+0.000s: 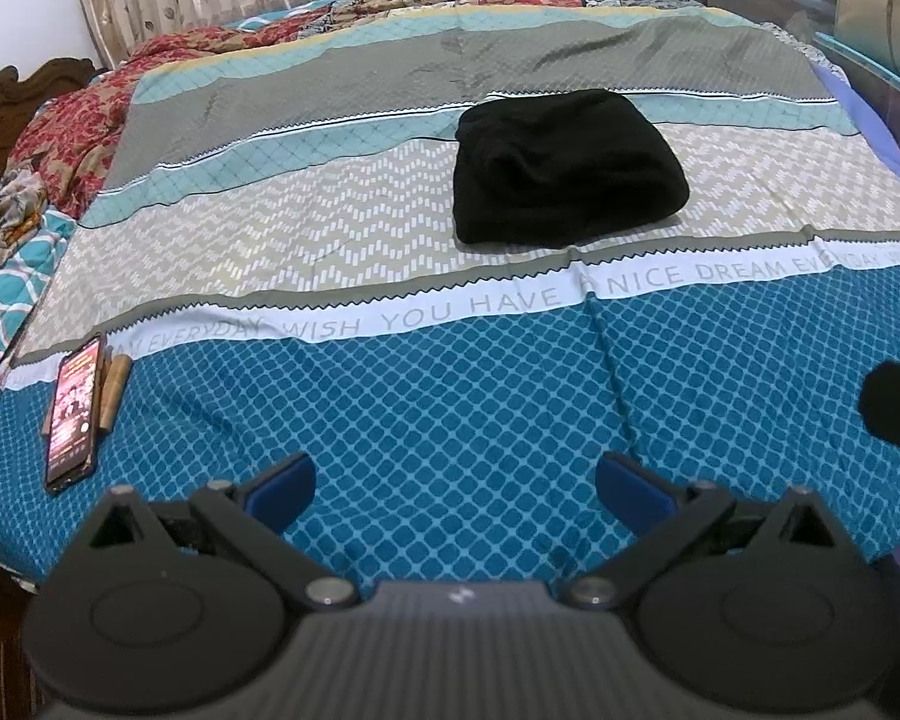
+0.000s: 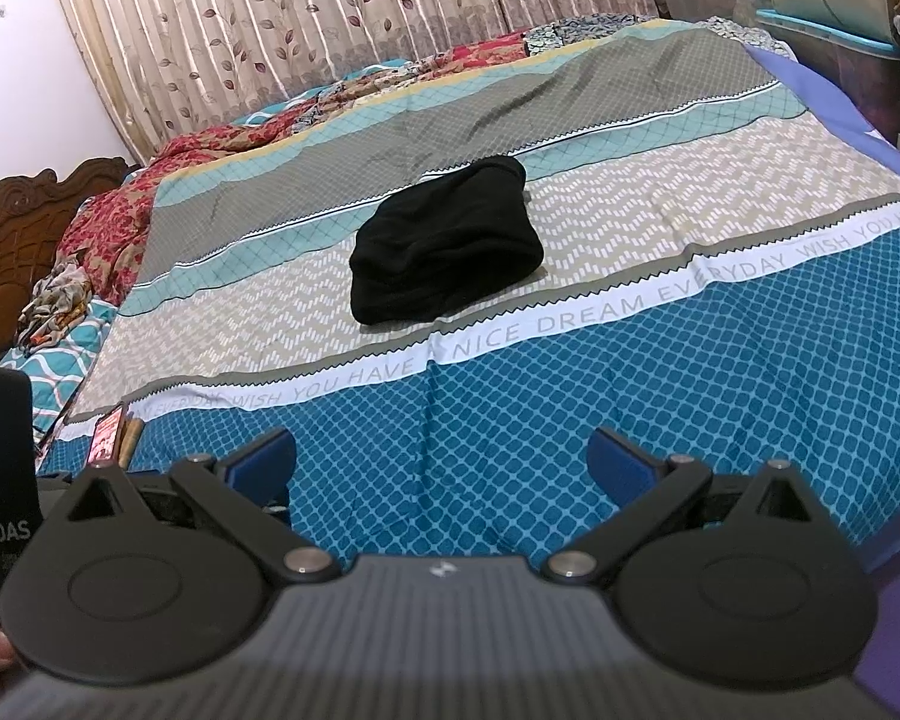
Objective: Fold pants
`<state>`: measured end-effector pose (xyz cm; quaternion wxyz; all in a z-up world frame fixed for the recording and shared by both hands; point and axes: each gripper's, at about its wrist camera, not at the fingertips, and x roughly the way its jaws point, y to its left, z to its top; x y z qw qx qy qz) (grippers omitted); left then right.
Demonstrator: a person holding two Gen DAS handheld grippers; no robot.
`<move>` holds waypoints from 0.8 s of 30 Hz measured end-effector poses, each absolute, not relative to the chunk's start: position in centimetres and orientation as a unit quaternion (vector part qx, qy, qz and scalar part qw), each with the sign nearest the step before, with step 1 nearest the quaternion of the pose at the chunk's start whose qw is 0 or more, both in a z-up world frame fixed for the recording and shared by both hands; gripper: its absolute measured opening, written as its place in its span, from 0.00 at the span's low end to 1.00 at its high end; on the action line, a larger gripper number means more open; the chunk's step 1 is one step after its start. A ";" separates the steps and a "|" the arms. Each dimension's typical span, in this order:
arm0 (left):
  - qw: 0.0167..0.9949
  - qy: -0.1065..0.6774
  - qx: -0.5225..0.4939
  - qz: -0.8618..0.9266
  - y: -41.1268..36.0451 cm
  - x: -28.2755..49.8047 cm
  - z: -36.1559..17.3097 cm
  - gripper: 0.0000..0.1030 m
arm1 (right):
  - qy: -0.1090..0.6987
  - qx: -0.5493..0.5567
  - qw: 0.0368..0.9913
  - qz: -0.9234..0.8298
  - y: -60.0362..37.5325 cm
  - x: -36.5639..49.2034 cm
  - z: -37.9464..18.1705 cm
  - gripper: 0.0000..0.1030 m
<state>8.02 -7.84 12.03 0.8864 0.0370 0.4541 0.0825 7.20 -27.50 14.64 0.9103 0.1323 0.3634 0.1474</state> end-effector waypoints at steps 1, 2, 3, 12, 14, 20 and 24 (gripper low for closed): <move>0.887 0.454 0.035 0.081 -7.9 8.0 12.1 1.00 | 0.363 0.132 0.910 0.147 -27.5 7.2 14.7 1.00; 0.887 0.453 0.034 0.080 -7.9 8.0 12.2 1.00 | 0.363 0.132 0.910 0.148 -27.5 7.2 14.6 1.00; 0.887 0.453 0.034 0.079 -7.9 8.0 12.2 1.00 | 0.363 0.132 0.910 0.148 -27.5 7.2 14.6 1.00; 0.883 0.462 0.031 0.077 -8.1 8.0 12.2 1.00 | 0.364 0.130 0.910 0.149 -27.4 7.2 14.6 1.00; 0.883 0.462 0.029 0.077 -8.0 8.0 12.2 1.00 | 0.365 0.130 0.910 0.149 -27.4 7.2 14.5 1.00; 0.878 0.472 0.021 0.080 -7.8 8.2 11.9 1.00 | 0.366 0.131 0.909 0.149 -27.3 7.2 14.5 1.00; 0.876 0.475 0.018 0.082 -7.6 8.3 11.8 1.00 | 0.366 0.130 0.909 0.149 -27.3 7.2 14.5 1.00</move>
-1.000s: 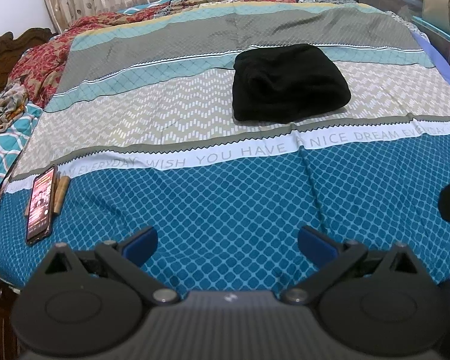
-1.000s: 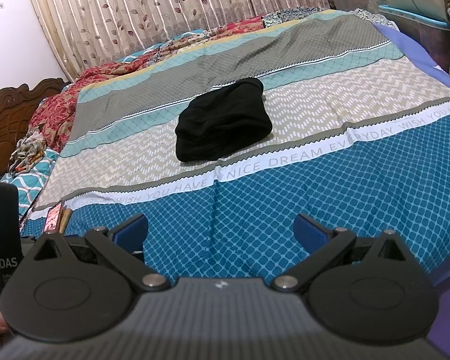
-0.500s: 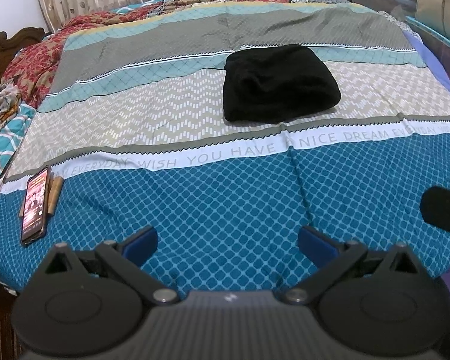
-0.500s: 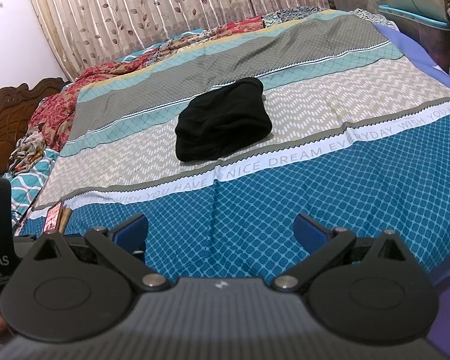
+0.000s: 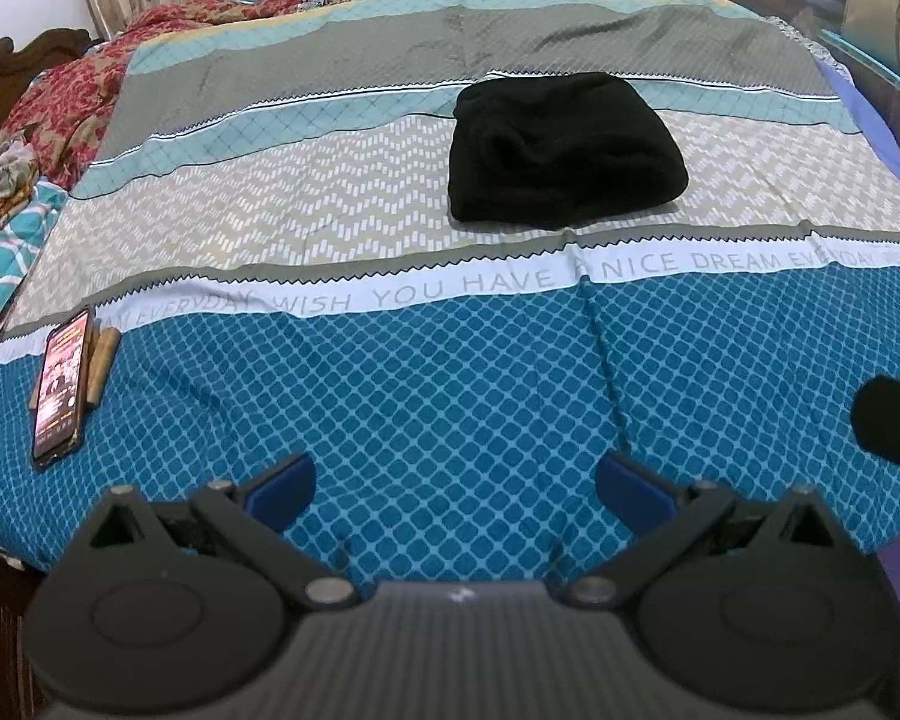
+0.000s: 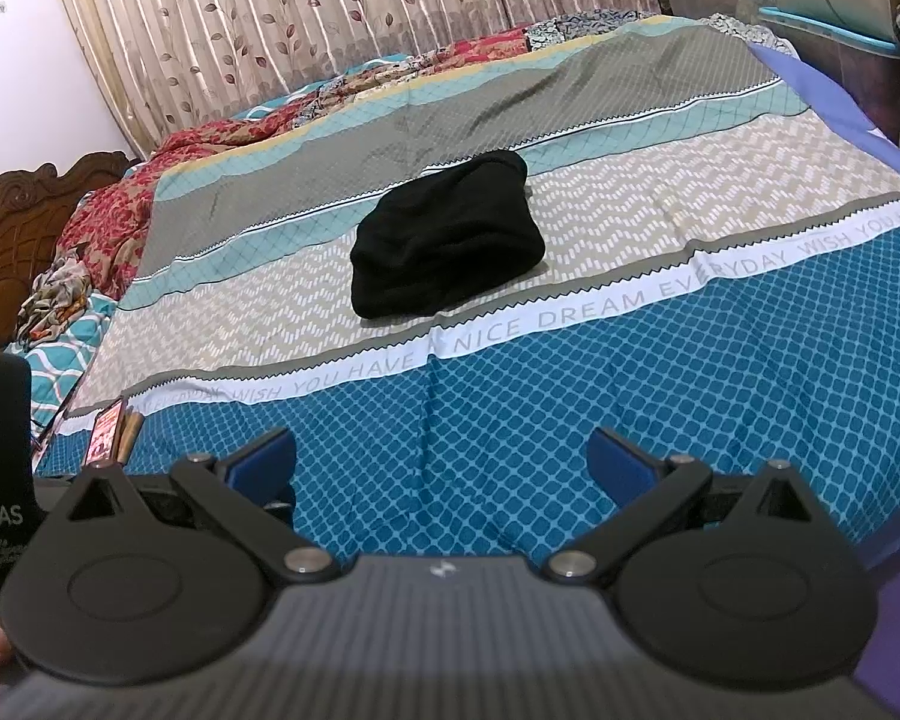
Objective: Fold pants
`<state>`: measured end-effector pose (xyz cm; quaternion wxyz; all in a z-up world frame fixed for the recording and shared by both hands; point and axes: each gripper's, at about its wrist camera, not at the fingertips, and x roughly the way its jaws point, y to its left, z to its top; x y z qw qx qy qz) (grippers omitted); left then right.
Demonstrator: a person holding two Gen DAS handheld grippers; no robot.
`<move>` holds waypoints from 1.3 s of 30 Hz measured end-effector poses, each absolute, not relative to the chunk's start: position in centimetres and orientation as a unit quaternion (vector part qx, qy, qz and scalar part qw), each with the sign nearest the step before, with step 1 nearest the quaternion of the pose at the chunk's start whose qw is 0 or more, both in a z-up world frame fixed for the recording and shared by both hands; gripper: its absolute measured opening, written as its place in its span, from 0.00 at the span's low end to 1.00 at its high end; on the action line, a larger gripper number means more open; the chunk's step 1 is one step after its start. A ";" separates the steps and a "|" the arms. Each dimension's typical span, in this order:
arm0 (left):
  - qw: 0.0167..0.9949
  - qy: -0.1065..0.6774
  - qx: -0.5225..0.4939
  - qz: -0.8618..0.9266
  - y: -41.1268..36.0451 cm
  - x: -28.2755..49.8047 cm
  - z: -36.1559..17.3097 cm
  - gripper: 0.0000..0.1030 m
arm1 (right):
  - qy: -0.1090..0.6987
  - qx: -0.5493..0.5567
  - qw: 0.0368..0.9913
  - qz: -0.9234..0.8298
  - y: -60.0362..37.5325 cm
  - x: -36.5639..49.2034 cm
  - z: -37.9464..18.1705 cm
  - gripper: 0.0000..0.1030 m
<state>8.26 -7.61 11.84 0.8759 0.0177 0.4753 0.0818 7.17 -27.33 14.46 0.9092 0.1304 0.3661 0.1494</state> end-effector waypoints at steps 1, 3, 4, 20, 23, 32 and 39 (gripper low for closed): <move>0.876 0.476 0.018 0.082 -7.6 8.3 11.9 1.00 | 0.366 0.130 0.909 0.150 -27.4 7.2 14.4 1.00; 0.877 0.472 0.016 0.083 -7.6 8.2 12.1 1.00 | 0.366 0.130 0.909 0.149 -27.3 7.1 14.4 1.00; 0.879 0.469 0.016 0.086 -7.6 8.2 12.2 1.00 | 0.365 0.129 0.910 0.149 -27.3 7.1 14.4 1.00; 0.908 0.411 0.019 0.073 -6.8 9.5 17.6 1.00 | 0.331 0.099 0.919 0.192 -26.8 9.5 18.9 1.00; 0.908 0.412 0.021 0.075 -6.7 10.3 19.0 1.00 | 0.315 0.108 0.920 0.205 -26.8 10.0 20.3 1.00; 0.914 0.396 0.036 0.080 -7.0 10.8 21.1 1.00 | 0.292 0.129 0.922 0.219 -27.1 10.8 22.1 1.00; 0.916 0.392 0.036 0.078 -7.7 10.9 21.5 1.00 | 0.291 0.132 0.922 0.219 -27.3 11.1 22.0 1.00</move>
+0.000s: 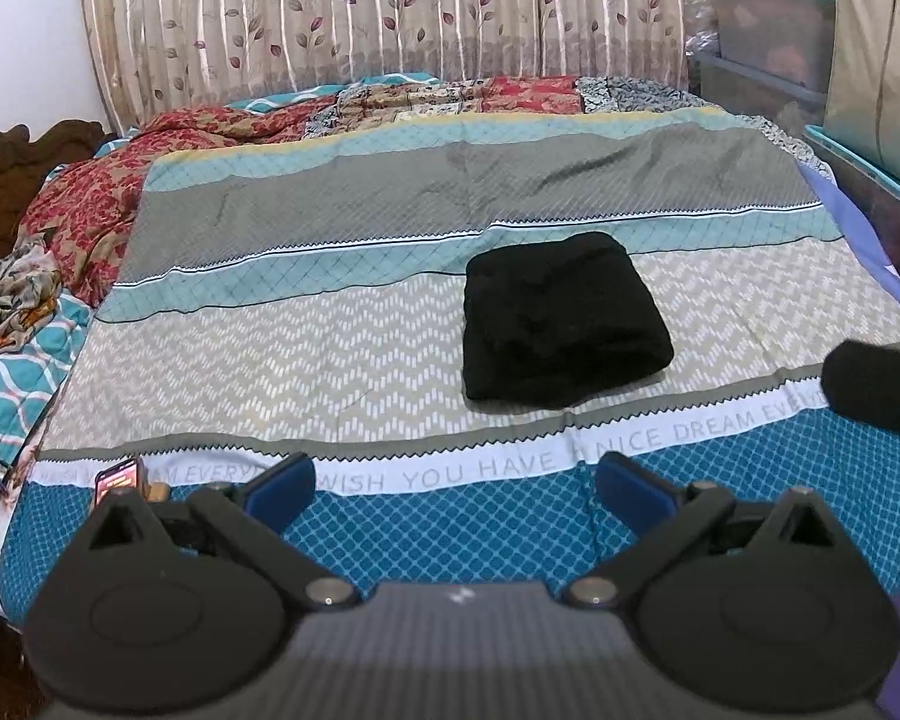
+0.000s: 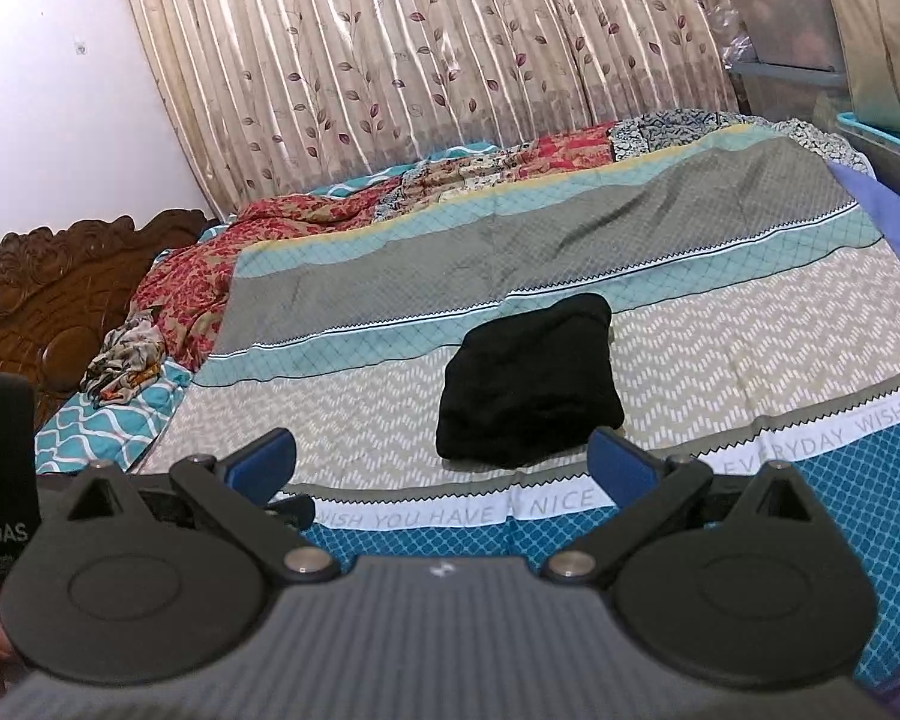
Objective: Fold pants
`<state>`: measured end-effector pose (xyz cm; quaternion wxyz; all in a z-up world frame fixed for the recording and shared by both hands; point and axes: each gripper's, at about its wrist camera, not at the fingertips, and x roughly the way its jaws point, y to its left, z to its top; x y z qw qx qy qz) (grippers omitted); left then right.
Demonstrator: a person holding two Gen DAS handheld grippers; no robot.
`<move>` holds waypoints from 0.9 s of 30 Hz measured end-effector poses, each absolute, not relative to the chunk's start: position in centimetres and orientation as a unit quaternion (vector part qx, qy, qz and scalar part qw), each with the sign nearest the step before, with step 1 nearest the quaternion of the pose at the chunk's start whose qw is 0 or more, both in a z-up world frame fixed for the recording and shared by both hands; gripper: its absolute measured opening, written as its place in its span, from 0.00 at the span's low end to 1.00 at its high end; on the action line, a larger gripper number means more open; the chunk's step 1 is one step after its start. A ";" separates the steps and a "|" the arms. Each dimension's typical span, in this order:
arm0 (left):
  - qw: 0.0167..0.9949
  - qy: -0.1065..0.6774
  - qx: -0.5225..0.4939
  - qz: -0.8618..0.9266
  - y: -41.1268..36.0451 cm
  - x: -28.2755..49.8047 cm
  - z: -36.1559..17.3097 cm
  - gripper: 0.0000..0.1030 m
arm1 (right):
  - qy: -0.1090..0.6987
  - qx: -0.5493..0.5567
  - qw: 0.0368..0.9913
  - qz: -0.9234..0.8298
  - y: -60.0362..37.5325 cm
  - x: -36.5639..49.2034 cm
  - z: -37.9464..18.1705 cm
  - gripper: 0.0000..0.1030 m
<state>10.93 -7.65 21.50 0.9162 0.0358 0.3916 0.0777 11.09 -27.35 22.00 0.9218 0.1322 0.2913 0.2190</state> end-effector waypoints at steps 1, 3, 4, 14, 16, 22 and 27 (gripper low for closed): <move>0.916 0.391 0.037 0.078 -7.8 10.9 21.5 1.00 | 0.292 0.132 0.922 0.218 -27.5 11.1 21.9 1.00; 0.916 0.393 0.039 0.077 -7.9 11.0 21.4 1.00 | 0.292 0.133 0.922 0.216 -27.6 11.1 21.9 1.00; 0.915 0.393 0.041 0.077 -8.0 11.1 21.3 1.00 | 0.292 0.133 0.922 0.216 -27.7 11.2 21.9 1.00; 0.910 0.400 0.048 0.095 -8.0 12.1 20.6 1.00 | 0.298 0.143 0.921 0.208 -28.3 12.4 21.3 1.00; 0.910 0.399 0.051 0.100 -8.1 12.4 20.5 1.00 | 0.300 0.144 0.920 0.208 -28.3 12.7 21.2 1.00; 0.906 0.407 0.049 0.108 -8.1 13.6 19.9 1.00 | 0.299 0.144 0.921 0.206 -28.5 13.3 21.1 1.00; 0.902 0.413 0.049 0.112 -8.3 14.6 19.4 1.00 | 0.301 0.144 0.921 0.201 -28.9 14.1 21.0 1.00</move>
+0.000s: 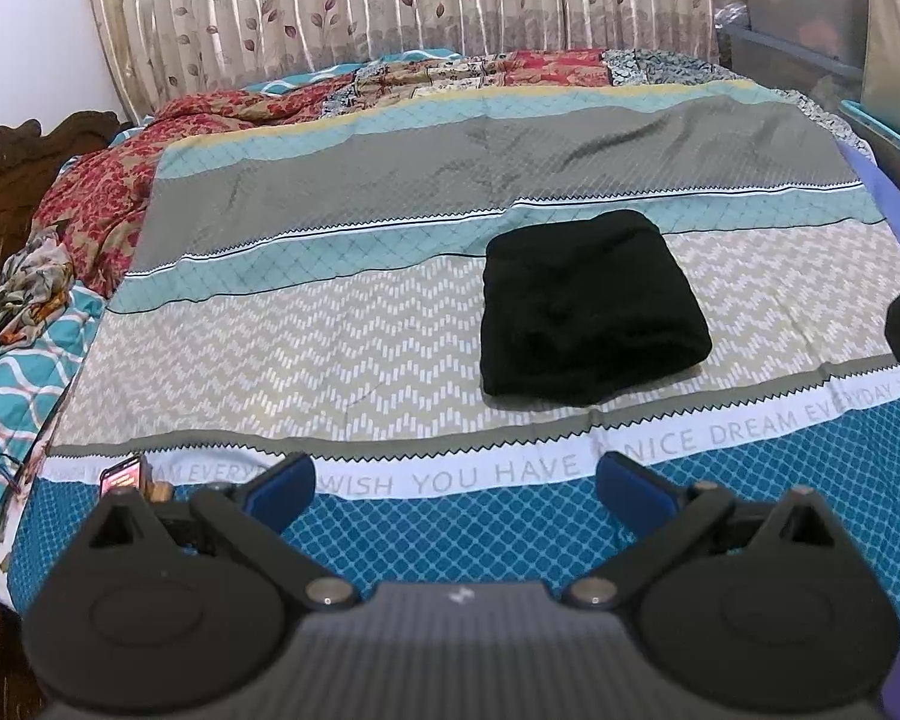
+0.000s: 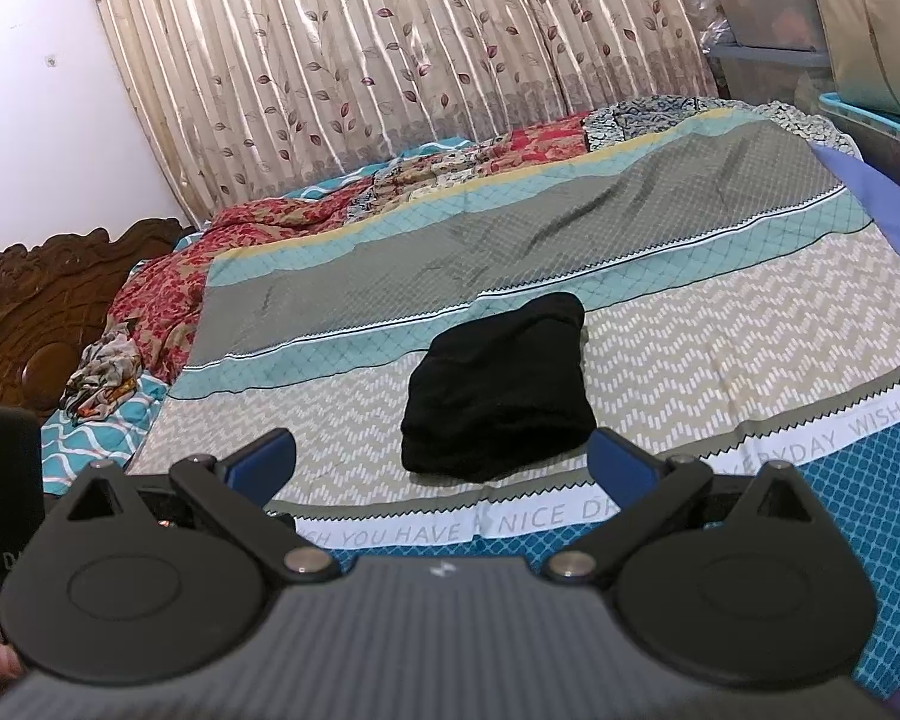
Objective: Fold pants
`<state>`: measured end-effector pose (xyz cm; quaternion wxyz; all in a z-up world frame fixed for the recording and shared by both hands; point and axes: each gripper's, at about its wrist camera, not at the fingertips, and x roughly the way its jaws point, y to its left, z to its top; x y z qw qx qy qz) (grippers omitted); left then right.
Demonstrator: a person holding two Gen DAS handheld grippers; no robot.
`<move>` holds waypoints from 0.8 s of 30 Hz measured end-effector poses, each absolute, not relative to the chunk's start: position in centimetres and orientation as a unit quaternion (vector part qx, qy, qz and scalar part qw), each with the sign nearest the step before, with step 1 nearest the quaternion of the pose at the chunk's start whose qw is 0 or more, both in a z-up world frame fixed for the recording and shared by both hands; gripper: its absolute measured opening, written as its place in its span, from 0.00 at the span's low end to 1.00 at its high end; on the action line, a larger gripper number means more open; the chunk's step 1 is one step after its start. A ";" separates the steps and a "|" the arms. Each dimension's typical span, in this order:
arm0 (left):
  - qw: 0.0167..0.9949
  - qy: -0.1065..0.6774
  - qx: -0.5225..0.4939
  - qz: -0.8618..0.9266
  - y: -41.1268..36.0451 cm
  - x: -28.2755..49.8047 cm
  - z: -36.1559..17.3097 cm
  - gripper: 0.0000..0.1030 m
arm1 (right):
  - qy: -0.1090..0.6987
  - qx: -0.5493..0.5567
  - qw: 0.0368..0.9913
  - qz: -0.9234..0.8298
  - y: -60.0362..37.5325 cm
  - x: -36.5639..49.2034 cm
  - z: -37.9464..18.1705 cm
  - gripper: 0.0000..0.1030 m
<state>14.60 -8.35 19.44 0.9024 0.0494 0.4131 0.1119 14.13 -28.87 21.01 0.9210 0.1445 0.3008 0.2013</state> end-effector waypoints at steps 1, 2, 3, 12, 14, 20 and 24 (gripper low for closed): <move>0.902 0.414 0.050 0.112 -8.4 14.7 19.4 1.00 | 0.302 0.145 0.921 0.200 -28.9 14.2 21.0 1.00; 0.901 0.415 0.050 0.112 -8.5 14.9 19.3 1.00 | 0.303 0.145 0.921 0.199 -29.0 14.4 20.9 1.00; 0.901 0.417 0.049 0.111 -8.5 15.0 19.2 1.00 | 0.304 0.146 0.920 0.198 -29.1 14.5 20.8 1.00; 0.892 0.438 0.047 0.106 -8.7 16.1 18.1 1.00 | 0.318 0.151 0.915 0.196 -28.8 15.6 20.1 1.00; 0.891 0.440 0.045 0.106 -8.7 16.2 17.9 1.00 | 0.321 0.152 0.914 0.197 -28.7 15.8 20.0 1.00; 0.887 0.448 0.043 0.104 -8.5 16.8 17.4 1.00 | 0.327 0.152 0.912 0.194 -28.6 16.2 19.7 1.00; 0.886 0.450 0.043 0.101 -8.5 17.1 17.2 1.00 | 0.328 0.153 0.912 0.192 -28.6 16.5 19.6 1.00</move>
